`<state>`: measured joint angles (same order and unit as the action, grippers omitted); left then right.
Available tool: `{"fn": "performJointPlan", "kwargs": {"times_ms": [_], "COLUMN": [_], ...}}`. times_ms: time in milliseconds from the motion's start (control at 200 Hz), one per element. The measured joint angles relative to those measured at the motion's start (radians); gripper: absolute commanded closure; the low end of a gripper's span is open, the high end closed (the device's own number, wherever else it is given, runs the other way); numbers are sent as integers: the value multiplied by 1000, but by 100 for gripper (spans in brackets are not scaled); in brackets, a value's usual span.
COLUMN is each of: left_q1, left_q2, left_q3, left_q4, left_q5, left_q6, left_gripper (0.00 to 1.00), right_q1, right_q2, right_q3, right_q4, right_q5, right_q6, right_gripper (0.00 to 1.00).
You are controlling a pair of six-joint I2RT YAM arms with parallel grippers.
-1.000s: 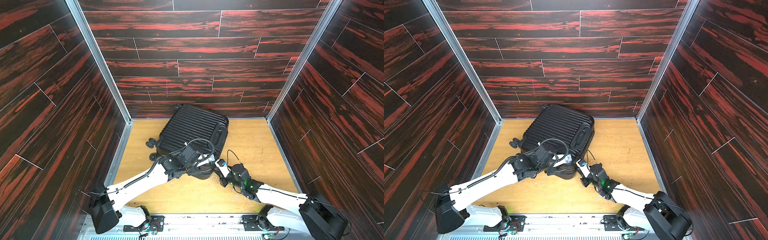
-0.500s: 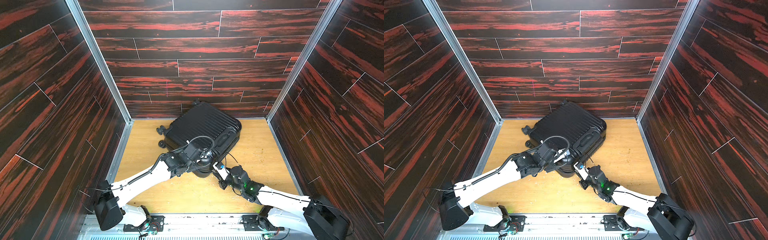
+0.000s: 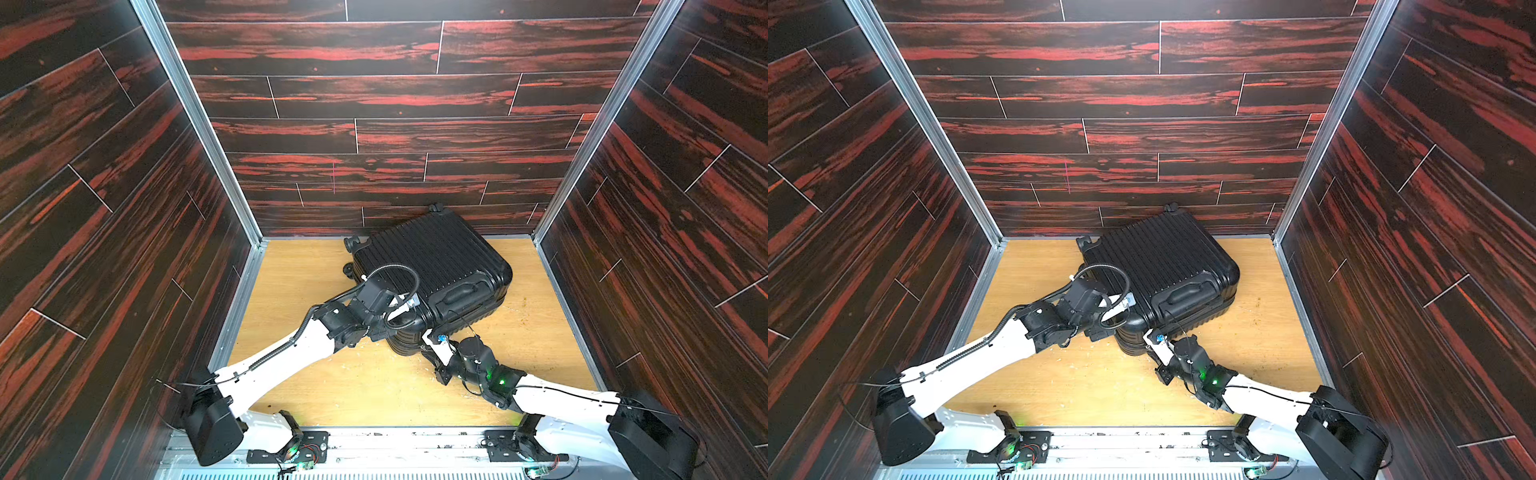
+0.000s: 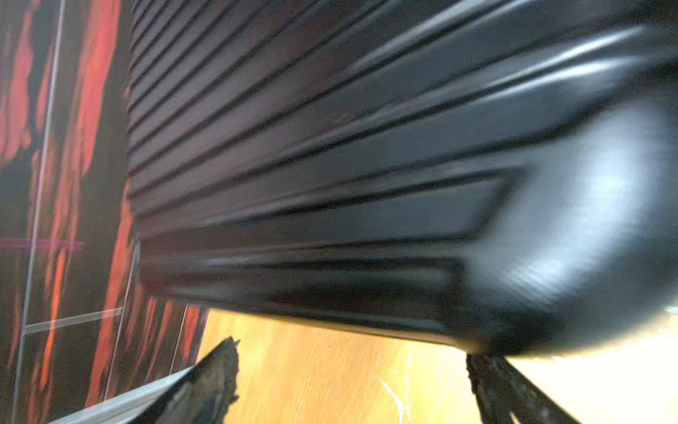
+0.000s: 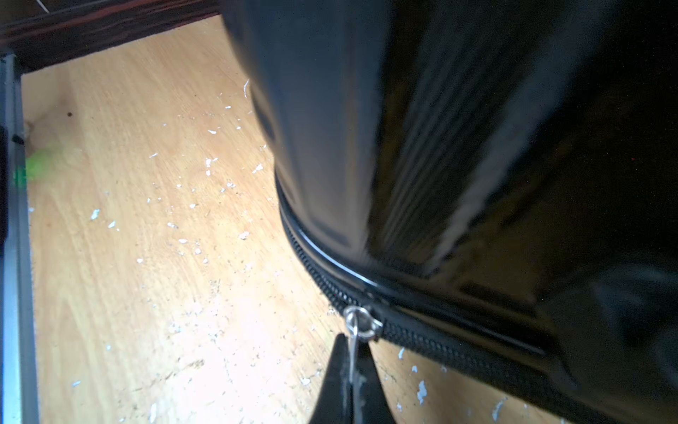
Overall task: Close the suitcase zippers
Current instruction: Adjust the suitcase at the center of the board.
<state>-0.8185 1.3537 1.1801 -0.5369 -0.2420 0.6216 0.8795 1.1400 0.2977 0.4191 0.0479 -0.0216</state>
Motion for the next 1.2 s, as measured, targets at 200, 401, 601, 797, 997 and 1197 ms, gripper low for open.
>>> {"fn": "performJointPlan", "kwargs": {"times_ms": [200,401,601,797,997,1197], "left_q1": [108,237,370,467,523,532], "left_q2": [-2,56,261,526,876,1158], "left_q3": [111,312,495,708,1169,1605], "left_q4": [-22,66,60,18,-178,-493], "left_q5": [130,45,38,85,130,74], "left_q6": [-130,-367,-548,-644,-702,-673], "left_gripper": [1,8,20,26,30,30], "right_q1": [2,-10,-11,-13,-17,-19], "right_q2": [-21,-54,-54,-54,-51,-40], "right_q3": [0,-10,-10,-10,-9,17], "right_q4": [-21,-45,-47,-51,-53,-80], "right_q5": [47,60,60,56,42,42], "right_q6": [17,33,41,41,45,42], "right_gripper": [100,100,100,100,100,100]}}
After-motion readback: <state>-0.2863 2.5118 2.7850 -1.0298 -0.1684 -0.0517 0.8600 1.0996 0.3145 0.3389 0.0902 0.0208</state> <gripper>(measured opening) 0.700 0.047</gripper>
